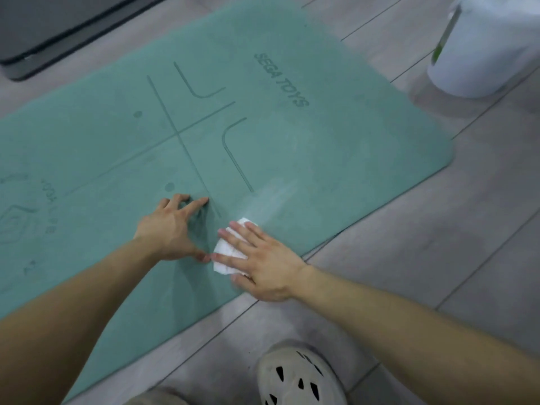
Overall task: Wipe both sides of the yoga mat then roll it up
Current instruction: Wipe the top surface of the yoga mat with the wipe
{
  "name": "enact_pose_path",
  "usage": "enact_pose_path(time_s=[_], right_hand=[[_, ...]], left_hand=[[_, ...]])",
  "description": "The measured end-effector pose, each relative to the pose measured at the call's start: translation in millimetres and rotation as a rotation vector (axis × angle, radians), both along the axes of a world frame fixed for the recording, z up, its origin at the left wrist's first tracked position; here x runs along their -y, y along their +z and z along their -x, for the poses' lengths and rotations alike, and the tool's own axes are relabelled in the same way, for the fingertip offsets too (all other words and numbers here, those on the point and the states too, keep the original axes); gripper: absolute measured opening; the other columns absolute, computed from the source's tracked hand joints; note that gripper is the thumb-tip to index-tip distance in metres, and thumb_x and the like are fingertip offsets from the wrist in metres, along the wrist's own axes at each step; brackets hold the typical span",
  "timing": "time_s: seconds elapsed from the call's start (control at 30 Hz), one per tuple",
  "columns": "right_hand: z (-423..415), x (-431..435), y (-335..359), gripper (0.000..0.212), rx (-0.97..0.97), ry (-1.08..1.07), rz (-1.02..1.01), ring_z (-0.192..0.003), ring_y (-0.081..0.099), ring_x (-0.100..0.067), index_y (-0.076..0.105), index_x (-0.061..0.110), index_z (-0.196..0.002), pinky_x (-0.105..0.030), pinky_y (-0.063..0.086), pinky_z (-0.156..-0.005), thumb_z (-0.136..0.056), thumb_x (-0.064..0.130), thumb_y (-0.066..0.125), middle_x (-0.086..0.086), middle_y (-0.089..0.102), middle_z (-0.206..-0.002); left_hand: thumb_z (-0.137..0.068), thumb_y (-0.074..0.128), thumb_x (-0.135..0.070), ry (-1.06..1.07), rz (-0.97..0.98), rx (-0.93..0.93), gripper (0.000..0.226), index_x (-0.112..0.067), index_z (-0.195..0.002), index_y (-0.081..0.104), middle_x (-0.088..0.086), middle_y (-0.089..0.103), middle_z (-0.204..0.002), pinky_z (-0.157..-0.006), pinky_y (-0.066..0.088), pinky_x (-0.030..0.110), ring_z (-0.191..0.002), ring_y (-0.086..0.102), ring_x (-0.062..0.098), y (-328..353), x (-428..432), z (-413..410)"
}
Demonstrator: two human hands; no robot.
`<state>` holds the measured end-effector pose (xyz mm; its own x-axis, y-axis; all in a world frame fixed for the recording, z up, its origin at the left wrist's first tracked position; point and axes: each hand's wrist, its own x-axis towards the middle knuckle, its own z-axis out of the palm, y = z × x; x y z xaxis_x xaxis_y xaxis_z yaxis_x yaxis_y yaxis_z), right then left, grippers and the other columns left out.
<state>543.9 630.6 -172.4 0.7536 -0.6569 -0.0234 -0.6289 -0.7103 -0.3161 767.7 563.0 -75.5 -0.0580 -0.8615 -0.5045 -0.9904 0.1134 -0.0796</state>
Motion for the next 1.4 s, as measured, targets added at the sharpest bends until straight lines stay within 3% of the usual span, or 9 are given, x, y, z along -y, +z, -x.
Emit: enact_pose_path(time_s=[0.07,0.3,0.53,0.63,0.8,0.9,1.03,1.3,1.4], right_hand=[[-2.4,-2.8,1.0,0.058,0.001,0.004,0.030,-0.163,0.005,-0.029,0.029,0.029,-0.166,-0.047,0.006,-0.132,-0.109,0.040,0.031,-0.009,0.017,-0.175],[94.6,116.4,4.3,0.066,-0.079,-0.782,0.051,-0.161,0.015,-0.030,0.035,0.020,-0.163,-0.047,0.009,-0.132,-0.103,0.040,0.021,-0.012,0.022,-0.173],[-44.0,42.9,4.8,0.057,0.010,-0.082,0.052,-0.161,0.017,-0.028,0.040,0.024,-0.161,-0.047,0.010,-0.131,-0.106,0.036,0.036,-0.007,0.026,-0.173],[-3.6,104.7,3.1,0.063,-0.054,-0.347,0.081,-0.162,0.015,-0.025,0.031,0.019,-0.165,-0.045,0.009,-0.132,-0.103,0.033,0.027,-0.006,0.021,-0.174],[59.0,177.7,9.7,0.071,-0.106,-0.788,0.037,-0.162,0.012,-0.028,0.031,0.019,-0.165,-0.047,0.004,-0.132,-0.097,0.037,0.021,-0.010,0.018,-0.175],[-8.9,136.7,8.8,0.065,-0.017,-0.510,0.093,-0.161,0.016,-0.032,0.039,0.023,-0.162,-0.050,0.007,-0.131,-0.099,0.036,0.030,-0.014,0.024,-0.173],[-84.6,82.1,7.6,0.055,0.020,-0.036,0.067,-0.161,0.017,-0.027,0.042,0.021,-0.161,-0.047,0.010,-0.131,-0.108,0.036,0.035,-0.007,0.027,-0.173],[21.9,239.0,10.2,0.061,-0.125,-0.701,0.051,-0.163,0.006,-0.025,0.020,0.017,-0.168,-0.046,0.000,-0.132,-0.110,0.036,0.023,-0.006,0.011,-0.176],[-27.3,206.3,13.4,0.063,-0.078,-0.450,0.056,-0.163,0.006,-0.025,0.018,0.017,-0.168,-0.048,-0.002,-0.132,-0.108,0.036,0.020,-0.004,0.012,-0.176]], left_hand=[[-0.032,0.077,-0.092,0.002,0.006,-0.007,0.147,-0.055,-0.159,0.012,-0.012,0.027,-0.160,-0.105,0.052,0.050,-0.146,0.032,0.021,-1.1,-0.8,-0.8],[-0.040,0.088,-0.082,0.039,0.017,-0.024,0.146,-0.054,-0.161,0.011,-0.011,0.021,-0.166,-0.107,0.051,0.051,-0.150,0.029,0.022,0.5,-7.1,1.8],[-0.053,0.095,-0.059,0.054,0.032,-0.150,0.114,-0.037,-0.153,0.045,-0.010,0.049,-0.142,-0.101,0.053,0.042,-0.131,0.053,0.020,2.6,16.3,-15.3],[-0.056,0.099,-0.049,0.082,0.027,-0.172,0.101,-0.033,-0.146,0.055,-0.003,0.056,-0.131,-0.102,0.053,0.043,-0.124,0.060,0.025,4.7,41.6,-27.6],[-0.049,0.103,-0.052,0.205,-0.013,-0.054,0.145,-0.039,-0.166,0.018,0.012,0.016,-0.172,-0.124,0.031,0.047,-0.156,0.025,0.036,-0.9,64.6,-33.7],[-0.049,0.104,-0.048,0.254,-0.051,-0.066,0.149,-0.036,-0.168,0.014,0.012,0.010,-0.175,-0.125,0.026,0.039,-0.158,0.023,0.034,-6.7,67.0,-36.8],[-0.044,0.098,-0.065,0.239,0.004,-0.046,0.146,-0.048,-0.164,0.017,0.000,0.021,-0.171,-0.120,0.039,0.051,-0.151,0.031,0.035,-9.2,63.4,-46.3],[-0.043,0.097,-0.069,0.191,0.030,-0.001,0.143,-0.050,-0.161,0.019,-0.007,0.029,-0.162,-0.101,0.050,0.050,-0.144,0.035,0.029,0.2,65.6,-42.5],[-0.037,0.098,-0.070,0.208,0.045,-0.009,0.151,-0.044,-0.162,0.016,-0.009,0.035,-0.157,-0.097,0.052,0.050,-0.142,0.037,0.028,0.1,65.0,-43.8]])
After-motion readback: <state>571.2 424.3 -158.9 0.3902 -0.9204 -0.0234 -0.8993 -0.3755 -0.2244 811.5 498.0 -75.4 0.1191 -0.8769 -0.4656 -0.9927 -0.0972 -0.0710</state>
